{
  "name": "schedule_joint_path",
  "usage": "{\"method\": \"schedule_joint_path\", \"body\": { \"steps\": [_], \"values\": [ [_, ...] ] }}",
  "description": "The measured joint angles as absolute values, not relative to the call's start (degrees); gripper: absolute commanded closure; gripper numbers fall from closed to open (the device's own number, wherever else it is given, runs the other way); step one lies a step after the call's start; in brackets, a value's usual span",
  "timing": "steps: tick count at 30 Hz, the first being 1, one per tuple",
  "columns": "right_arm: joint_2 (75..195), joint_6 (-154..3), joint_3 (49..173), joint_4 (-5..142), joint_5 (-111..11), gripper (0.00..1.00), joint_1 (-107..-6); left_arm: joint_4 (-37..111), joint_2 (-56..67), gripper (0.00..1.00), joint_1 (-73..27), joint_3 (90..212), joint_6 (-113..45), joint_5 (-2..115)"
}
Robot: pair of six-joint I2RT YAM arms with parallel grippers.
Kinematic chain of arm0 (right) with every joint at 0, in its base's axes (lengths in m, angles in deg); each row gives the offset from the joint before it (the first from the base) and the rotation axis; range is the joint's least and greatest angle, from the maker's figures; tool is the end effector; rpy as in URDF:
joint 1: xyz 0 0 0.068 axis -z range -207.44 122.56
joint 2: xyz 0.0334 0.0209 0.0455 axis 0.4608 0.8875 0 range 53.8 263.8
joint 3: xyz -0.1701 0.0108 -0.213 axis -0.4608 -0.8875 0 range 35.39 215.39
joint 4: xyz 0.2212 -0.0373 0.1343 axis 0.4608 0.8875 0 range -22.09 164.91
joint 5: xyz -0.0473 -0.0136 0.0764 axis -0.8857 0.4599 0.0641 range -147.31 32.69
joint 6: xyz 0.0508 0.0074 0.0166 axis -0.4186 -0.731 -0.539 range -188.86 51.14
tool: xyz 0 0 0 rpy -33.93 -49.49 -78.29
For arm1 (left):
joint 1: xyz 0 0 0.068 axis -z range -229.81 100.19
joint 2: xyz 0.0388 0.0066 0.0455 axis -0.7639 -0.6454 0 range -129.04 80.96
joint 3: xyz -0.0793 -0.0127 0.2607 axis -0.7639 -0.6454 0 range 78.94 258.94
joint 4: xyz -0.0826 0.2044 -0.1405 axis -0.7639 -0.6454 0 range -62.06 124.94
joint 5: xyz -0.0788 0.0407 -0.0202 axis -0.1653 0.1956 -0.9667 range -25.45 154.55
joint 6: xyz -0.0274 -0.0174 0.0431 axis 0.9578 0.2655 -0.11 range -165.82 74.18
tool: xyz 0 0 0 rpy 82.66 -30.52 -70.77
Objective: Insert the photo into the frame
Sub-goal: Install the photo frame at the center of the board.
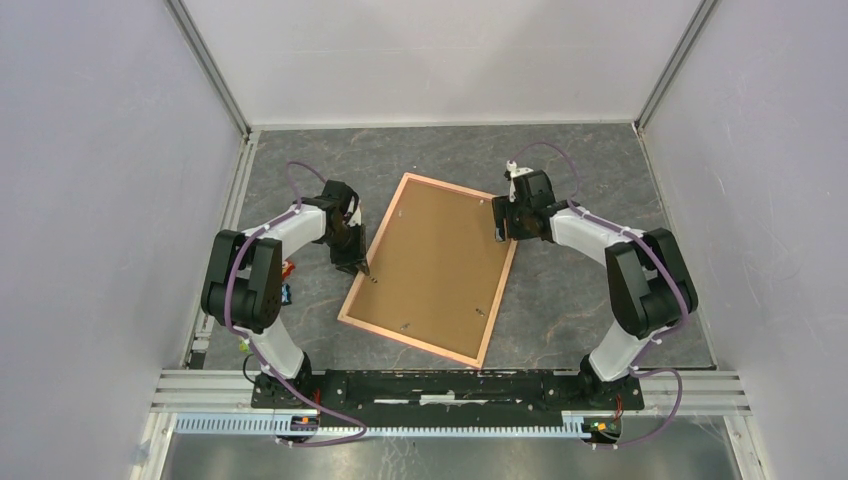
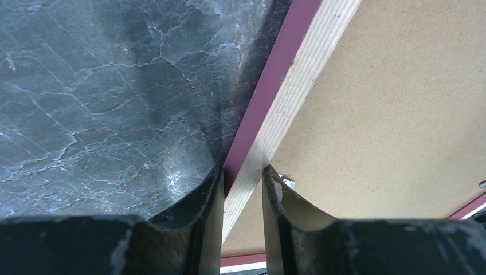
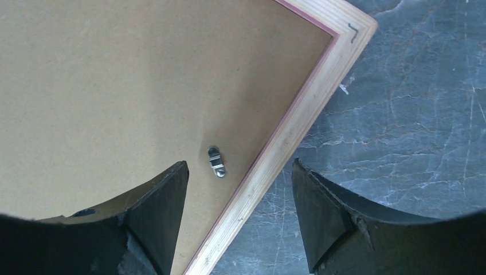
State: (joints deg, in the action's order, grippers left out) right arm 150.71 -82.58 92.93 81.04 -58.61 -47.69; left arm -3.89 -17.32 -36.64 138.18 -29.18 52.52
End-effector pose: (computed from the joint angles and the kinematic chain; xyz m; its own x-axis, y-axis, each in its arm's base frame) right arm 0.3248 0.1191 0.1796 -0.8020 -0.0433 -0.5957 -0.1472 0.9810 0.1268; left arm 0.2991 -0.0776 0.1606 -0.9881 -0.0565 -0.1431 -0.0183 0.9667 -0.2554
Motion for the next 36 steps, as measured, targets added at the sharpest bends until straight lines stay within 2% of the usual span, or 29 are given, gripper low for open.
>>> {"method": "schedule_joint_path", "body": {
  "steps": [7, 14, 17, 20, 25, 31, 34, 36],
  "values": [
    [151.47, -83.15, 93.41, 83.05, -62.00, 0.25, -48.89, -3.89, -17.32, 0.97, -36.64, 138.18, -29.18, 52.52],
    [153.79, -84.07, 93.89, 82.63, -62.85, 0.29, -49.46, -3.89, -17.32, 0.98, -36.64, 138.18, -29.18, 52.52],
    [154.31, -84.63, 94.46, 82.81, -63.20, 0.41, -49.53, -3.89, -17.32, 0.98, -36.64, 138.18, -29.18, 52.52],
    [154.53, -85.53, 94.76, 82.78, -63.88, 0.47, -49.42, -3.94, -17.32, 0.98, -36.64, 138.18, -29.18, 52.61],
    [154.60, -86.54, 94.83, 82.59, -64.32, 0.65, -49.05, -4.09, -17.32, 0.98, -36.64, 138.18, -29.18, 52.70],
    [154.57, -86.93, 94.81, 82.26, -65.04, 0.95, -48.76, -4.29, -17.32, 0.98, -36.66, 138.18, -29.20, 52.92],
    [154.57, -86.93, 94.78, 82.24, -64.93, 0.96, -48.76, -4.31, -17.32, 0.98, -36.66, 138.18, -29.18, 52.89],
    [154.57, -86.95, 94.81, 82.26, -64.91, 0.92, -48.76, -4.29, -17.32, 0.98, -36.66, 138.18, -29.18, 52.89]
  ]
}}
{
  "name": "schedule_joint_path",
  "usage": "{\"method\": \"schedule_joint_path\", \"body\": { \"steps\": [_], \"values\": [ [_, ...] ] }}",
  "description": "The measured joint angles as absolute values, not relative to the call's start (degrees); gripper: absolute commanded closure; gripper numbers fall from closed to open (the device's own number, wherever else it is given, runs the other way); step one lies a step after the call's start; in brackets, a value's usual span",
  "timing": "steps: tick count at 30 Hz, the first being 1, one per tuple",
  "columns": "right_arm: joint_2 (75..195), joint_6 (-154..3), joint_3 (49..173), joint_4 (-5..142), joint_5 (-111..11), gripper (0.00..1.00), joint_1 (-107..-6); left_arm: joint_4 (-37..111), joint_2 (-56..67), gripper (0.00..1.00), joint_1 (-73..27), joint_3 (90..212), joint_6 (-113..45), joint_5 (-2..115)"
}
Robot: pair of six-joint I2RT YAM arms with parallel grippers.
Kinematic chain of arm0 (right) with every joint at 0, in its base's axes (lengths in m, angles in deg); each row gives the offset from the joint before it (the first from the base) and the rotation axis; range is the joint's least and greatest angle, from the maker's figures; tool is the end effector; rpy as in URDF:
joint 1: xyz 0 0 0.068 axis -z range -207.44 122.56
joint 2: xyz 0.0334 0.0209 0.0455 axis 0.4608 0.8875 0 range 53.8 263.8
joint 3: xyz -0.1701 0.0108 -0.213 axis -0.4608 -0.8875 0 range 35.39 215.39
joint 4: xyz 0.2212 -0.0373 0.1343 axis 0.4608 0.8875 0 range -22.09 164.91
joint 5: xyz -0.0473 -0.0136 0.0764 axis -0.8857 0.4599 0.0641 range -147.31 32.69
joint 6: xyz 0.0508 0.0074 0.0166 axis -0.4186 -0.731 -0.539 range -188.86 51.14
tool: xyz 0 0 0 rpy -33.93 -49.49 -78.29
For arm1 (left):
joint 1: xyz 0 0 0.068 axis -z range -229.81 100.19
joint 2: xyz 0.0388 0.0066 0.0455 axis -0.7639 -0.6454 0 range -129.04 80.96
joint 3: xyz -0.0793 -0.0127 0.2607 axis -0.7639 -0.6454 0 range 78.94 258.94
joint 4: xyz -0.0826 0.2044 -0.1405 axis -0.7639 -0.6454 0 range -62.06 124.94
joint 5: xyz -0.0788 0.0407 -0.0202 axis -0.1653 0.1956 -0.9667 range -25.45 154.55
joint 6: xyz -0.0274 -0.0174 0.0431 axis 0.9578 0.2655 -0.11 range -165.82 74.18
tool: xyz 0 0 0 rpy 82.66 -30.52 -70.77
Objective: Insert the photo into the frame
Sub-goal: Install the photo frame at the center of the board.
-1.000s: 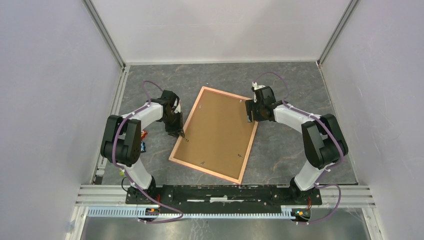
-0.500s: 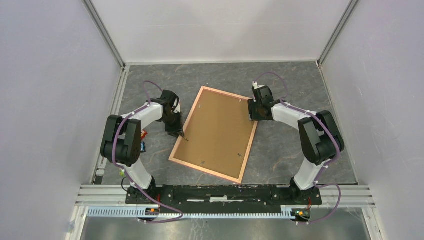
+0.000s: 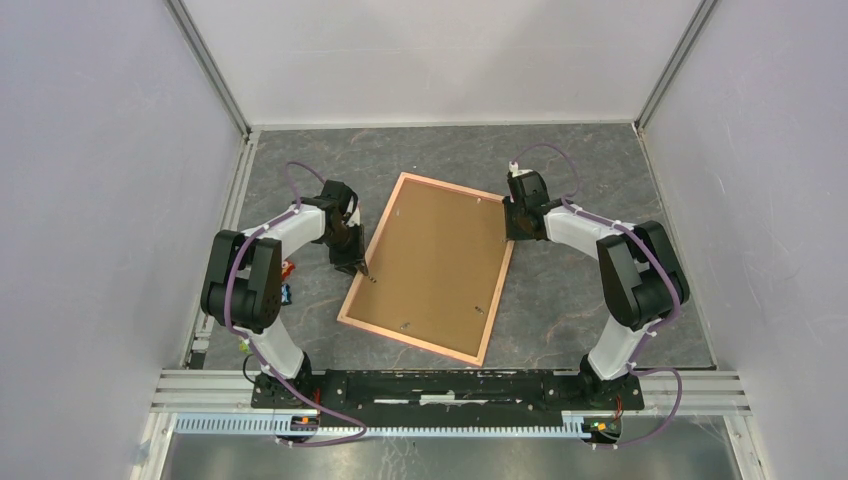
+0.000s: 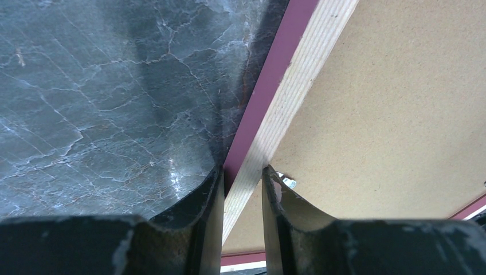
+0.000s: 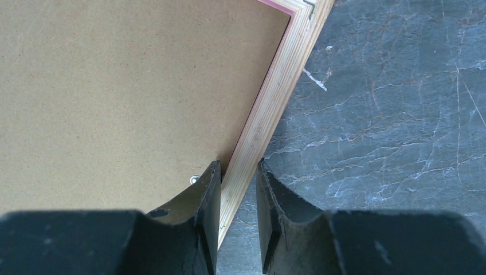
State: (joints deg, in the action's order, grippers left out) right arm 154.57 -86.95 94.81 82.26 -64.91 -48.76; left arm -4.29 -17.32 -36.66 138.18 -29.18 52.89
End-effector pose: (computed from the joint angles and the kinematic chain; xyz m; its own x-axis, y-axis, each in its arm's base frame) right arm 0.3319 0.1246 0.1658 -0.8218 0.0095 -0.5697 -0.0377 0.9968 0.0710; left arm 0.2985 -0.0771 0.1604 -0.9888 -0.0571 -0.1382 -0.0213 0.9686 -0.2478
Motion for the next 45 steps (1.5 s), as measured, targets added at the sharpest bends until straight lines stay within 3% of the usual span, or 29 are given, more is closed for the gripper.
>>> {"method": "schedule_joint_path", "body": {
  "steps": [11, 12, 18, 26, 31, 39, 45],
  "values": [
    [154.81, -86.82, 95.42, 82.35, -62.55, 0.92, -48.11, -4.79, -17.23, 0.98, -36.66, 138.18, -29.18, 53.42],
    [154.81, -86.82, 95.42, 82.26, -62.44, 0.88, -48.09, -4.83, -17.21, 0.98, -36.66, 138.18, -29.20, 53.46],
    [154.97, -86.38, 95.53, 81.67, -60.34, 0.43, -47.78, -5.12, -17.03, 0.98, -36.68, 138.01, -29.11, 53.77],
    [156.93, -84.28, 98.92, 81.67, -53.13, 0.11, -47.82, -4.57, -16.12, 0.98, -36.75, 137.02, -26.75, 54.71],
    [153.87, -80.37, 96.58, 82.13, -52.82, 0.06, -49.99, -4.46, -16.05, 0.98, -36.75, 136.93, -26.51, 54.99],
    [139.43, -76.50, 84.21, 85.80, -53.10, 0.05, -58.12, -4.46, -16.05, 0.98, -36.75, 136.96, -26.33, 54.97],
    [134.88, -77.81, 78.96, 86.48, -53.76, 0.04, -63.54, -4.46, -16.07, 0.98, -36.75, 136.96, -26.31, 54.97]
  ]
}}
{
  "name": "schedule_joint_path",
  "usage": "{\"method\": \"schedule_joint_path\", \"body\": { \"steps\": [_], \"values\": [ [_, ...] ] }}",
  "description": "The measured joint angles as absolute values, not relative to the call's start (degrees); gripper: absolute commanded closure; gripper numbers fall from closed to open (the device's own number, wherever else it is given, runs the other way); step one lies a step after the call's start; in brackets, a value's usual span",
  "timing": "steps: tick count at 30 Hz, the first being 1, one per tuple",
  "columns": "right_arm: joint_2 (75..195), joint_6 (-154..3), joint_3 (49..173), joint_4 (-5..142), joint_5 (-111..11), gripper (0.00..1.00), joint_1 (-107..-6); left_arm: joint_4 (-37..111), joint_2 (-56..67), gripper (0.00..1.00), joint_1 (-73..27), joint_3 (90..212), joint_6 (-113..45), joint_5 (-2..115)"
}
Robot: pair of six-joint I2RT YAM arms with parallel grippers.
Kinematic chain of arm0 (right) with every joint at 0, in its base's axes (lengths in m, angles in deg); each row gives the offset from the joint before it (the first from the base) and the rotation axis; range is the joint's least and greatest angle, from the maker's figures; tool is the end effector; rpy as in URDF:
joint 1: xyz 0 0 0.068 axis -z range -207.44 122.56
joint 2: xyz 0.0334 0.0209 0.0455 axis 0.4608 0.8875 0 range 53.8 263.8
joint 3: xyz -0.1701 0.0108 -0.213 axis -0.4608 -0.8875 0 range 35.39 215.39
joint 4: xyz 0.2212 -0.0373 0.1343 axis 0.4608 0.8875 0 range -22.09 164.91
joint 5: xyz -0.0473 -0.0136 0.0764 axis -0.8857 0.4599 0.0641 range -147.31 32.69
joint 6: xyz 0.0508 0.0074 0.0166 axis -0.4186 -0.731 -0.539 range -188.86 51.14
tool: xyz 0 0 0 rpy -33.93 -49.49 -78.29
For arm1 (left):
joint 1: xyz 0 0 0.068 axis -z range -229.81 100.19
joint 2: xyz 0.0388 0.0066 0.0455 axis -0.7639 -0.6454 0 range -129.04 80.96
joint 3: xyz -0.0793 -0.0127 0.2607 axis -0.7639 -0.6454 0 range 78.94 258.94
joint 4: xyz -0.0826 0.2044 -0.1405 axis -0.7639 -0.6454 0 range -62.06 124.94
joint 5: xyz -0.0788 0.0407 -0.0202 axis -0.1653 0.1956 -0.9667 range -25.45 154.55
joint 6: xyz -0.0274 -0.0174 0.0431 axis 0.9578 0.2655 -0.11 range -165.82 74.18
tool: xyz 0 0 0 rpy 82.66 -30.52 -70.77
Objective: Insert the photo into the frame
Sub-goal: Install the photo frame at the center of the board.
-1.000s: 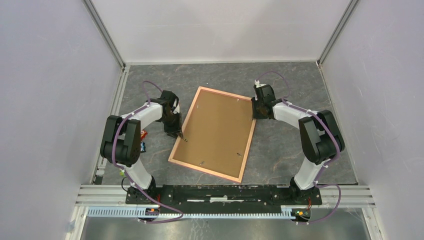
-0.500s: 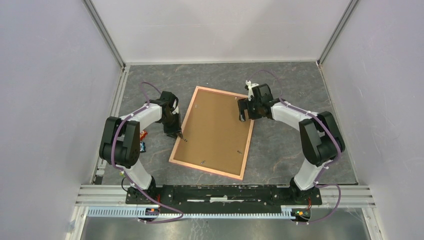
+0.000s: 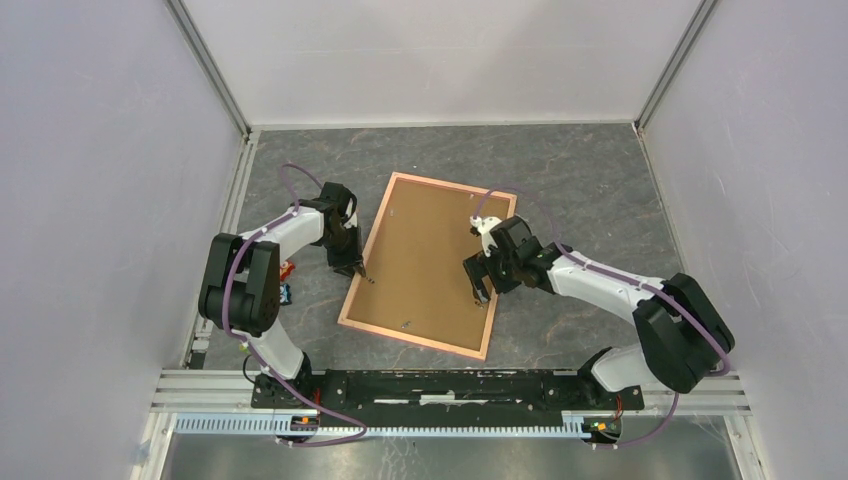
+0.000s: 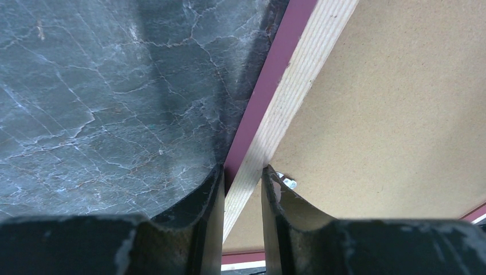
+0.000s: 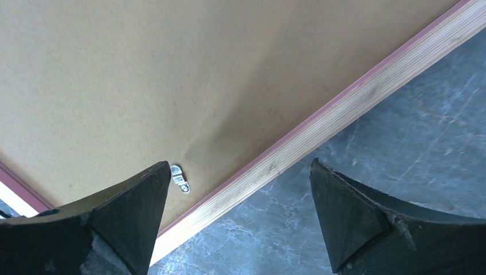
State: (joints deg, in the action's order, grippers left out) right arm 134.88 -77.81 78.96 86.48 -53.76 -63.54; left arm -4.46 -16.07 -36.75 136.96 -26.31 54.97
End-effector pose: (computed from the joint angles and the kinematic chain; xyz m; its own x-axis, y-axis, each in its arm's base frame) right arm 0.2177 0.1616 0.1819 -0.7580 -0.3608 -0.5433 -0.5043 0.8525 0.1375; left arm 0.2932 -0.0741 0.1610 -0.9847 -0.1097 -0.1350 -0.0780 0.9722 -0.2208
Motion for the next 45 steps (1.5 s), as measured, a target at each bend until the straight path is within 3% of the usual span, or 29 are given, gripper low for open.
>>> {"method": "schedule_joint_path", "body": {
  "steps": [4, 12, 17, 36, 39, 45],
  "values": [
    [134.86, -79.21, 76.95, 86.43, -54.13, 0.16, -64.85, -4.46, -16.07, 0.98, -36.75, 136.96, -26.33, 54.97],
    [135.38, -81.55, 76.38, 85.60, -54.79, 0.15, -67.25, -4.46, -16.07, 0.98, -36.75, 136.96, -26.33, 54.95],
    [135.56, -81.92, 76.38, 86.04, -56.80, 0.25, -68.39, -4.46, -16.07, 0.98, -36.77, 136.96, -26.33, 54.95],
    [137.68, -83.15, 78.35, 87.94, -61.32, 0.15, -71.21, -4.55, -16.18, 0.98, -36.77, 137.04, -26.33, 54.90],
    [137.68, -83.13, 78.35, 87.99, -61.45, 0.17, -71.32, -4.55, -16.18, 0.98, -36.77, 137.04, -26.33, 54.88],
    [137.63, -83.24, 78.35, 88.27, -61.87, 0.30, -71.32, -4.55, -16.18, 0.98, -36.77, 137.04, -26.33, 54.90]
  ]
}}
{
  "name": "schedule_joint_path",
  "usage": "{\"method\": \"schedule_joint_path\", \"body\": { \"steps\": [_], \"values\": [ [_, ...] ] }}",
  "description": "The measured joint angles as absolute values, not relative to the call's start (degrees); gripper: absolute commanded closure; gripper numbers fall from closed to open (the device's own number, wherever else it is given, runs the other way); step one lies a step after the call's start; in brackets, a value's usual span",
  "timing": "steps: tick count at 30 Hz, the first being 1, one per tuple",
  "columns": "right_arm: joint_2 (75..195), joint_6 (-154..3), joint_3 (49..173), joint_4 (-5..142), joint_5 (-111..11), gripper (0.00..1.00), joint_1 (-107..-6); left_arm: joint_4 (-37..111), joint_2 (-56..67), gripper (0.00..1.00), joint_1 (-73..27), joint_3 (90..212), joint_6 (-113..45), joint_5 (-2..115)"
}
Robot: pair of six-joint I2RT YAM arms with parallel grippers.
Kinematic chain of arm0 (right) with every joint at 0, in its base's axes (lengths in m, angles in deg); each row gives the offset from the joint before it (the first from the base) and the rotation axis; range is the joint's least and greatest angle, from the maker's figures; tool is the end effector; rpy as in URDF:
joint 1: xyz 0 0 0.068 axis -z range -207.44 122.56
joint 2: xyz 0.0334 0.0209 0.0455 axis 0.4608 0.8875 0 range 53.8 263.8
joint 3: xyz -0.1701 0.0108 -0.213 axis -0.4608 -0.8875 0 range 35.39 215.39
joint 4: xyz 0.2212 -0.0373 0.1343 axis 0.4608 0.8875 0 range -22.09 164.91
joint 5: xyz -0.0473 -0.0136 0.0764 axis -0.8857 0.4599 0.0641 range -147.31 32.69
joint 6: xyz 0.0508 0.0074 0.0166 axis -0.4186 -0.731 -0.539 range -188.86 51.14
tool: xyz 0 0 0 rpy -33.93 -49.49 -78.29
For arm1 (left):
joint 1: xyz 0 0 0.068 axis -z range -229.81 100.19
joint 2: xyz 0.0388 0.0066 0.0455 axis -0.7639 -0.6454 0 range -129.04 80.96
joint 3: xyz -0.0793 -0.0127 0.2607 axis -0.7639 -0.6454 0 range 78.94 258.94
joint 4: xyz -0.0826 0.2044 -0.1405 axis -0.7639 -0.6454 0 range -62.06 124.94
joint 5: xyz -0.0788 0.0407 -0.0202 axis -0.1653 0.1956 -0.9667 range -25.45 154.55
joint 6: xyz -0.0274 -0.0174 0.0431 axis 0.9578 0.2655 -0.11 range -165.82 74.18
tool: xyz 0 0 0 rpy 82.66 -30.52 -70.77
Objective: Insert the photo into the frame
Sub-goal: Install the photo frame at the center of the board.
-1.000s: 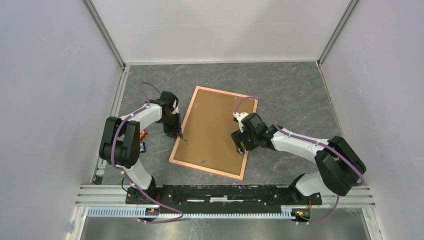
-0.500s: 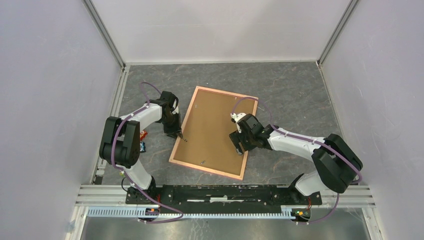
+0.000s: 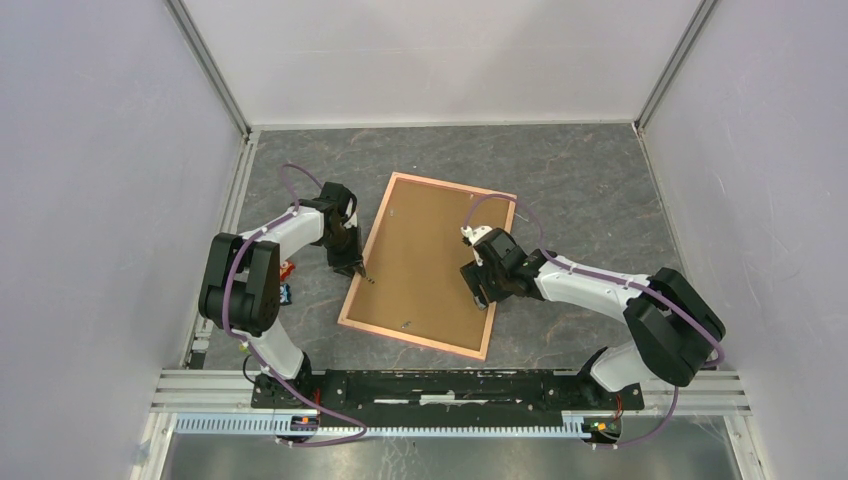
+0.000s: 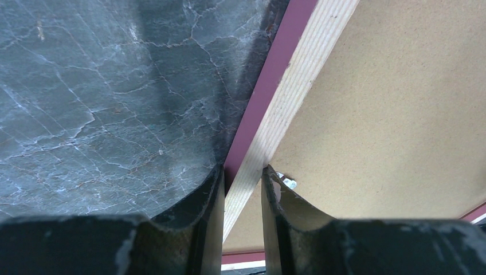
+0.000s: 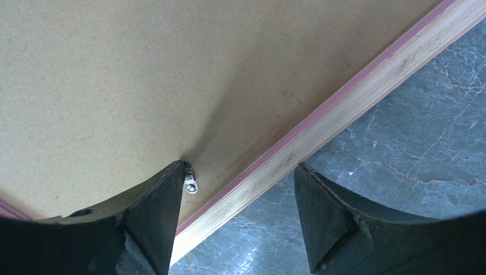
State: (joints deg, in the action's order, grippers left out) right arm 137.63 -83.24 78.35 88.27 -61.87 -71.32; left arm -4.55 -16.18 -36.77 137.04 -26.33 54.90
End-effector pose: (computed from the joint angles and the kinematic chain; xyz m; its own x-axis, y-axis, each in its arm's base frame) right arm 0.1957 0.1844 0.1651 -0.7767 -0.4036 -0.4836 -0.4858 0.8725 0.0519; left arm 0.2934 -0.0741 0.1607 -0.9851 -0.1096 -0.1328 -0.0783 0.9721 -0.2212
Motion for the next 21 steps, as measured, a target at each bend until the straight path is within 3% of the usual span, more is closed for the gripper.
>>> {"method": "schedule_joint_path", "body": {
  "steps": [7, 16, 20, 21],
  "values": [
    [137.59, -84.02, 78.37, 88.38, -62.55, 0.45, -71.32, -4.55, -16.18, 0.98, -36.77, 137.04, -26.33, 54.88],
    [137.53, -83.91, 78.52, 88.86, -62.98, 0.79, -71.32, -4.55, -16.18, 0.98, -36.77, 137.04, -26.33, 54.90],
    [137.37, -83.54, 78.52, 89.10, -63.01, 1.00, -71.30, -4.55, -16.18, 0.98, -36.77, 137.04, -26.33, 54.90],
    [137.33, -83.41, 78.52, 89.19, -63.01, 1.00, -71.30, -4.55, -16.18, 0.98, -36.77, 137.04, -26.33, 54.90]
  ]
}}
